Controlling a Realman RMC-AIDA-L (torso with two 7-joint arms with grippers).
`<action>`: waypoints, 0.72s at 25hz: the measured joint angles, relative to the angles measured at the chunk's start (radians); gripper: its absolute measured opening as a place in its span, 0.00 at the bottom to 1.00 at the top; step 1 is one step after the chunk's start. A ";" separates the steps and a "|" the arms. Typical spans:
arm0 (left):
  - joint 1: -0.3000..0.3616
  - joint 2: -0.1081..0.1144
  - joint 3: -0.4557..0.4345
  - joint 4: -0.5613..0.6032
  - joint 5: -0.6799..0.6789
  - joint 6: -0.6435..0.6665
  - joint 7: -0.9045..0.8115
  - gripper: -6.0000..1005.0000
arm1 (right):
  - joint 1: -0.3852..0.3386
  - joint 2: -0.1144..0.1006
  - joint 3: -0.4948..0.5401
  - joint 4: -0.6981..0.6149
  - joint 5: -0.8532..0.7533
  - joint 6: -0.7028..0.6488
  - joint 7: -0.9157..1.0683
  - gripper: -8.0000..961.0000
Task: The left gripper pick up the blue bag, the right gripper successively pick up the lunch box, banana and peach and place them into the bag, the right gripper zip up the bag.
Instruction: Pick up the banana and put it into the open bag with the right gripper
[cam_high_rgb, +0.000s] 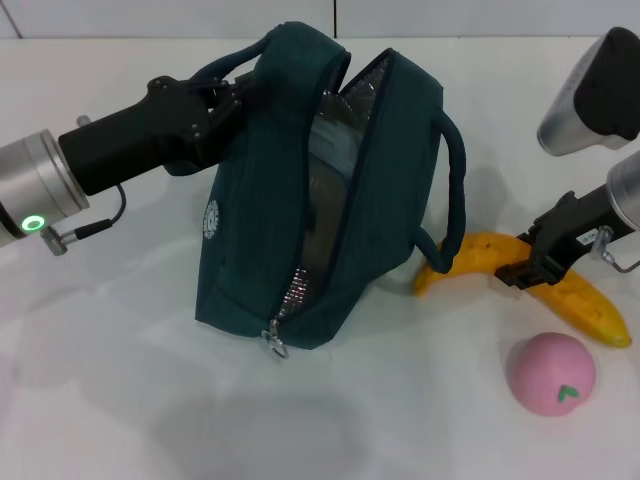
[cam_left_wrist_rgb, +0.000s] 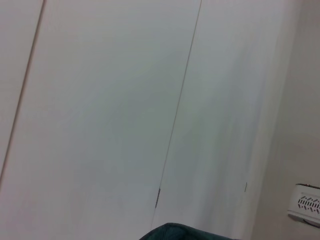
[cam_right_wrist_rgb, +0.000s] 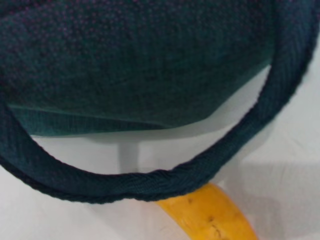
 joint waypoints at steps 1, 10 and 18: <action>0.002 0.000 0.000 0.001 0.000 0.000 0.004 0.04 | -0.005 0.000 0.003 -0.001 0.004 0.004 0.000 0.48; 0.015 0.001 0.000 0.008 -0.009 0.006 0.022 0.04 | -0.100 0.000 0.188 -0.062 0.071 0.032 -0.006 0.46; 0.023 -0.003 0.000 0.008 -0.011 0.021 0.022 0.04 | -0.218 -0.002 0.429 -0.019 0.510 0.113 -0.213 0.46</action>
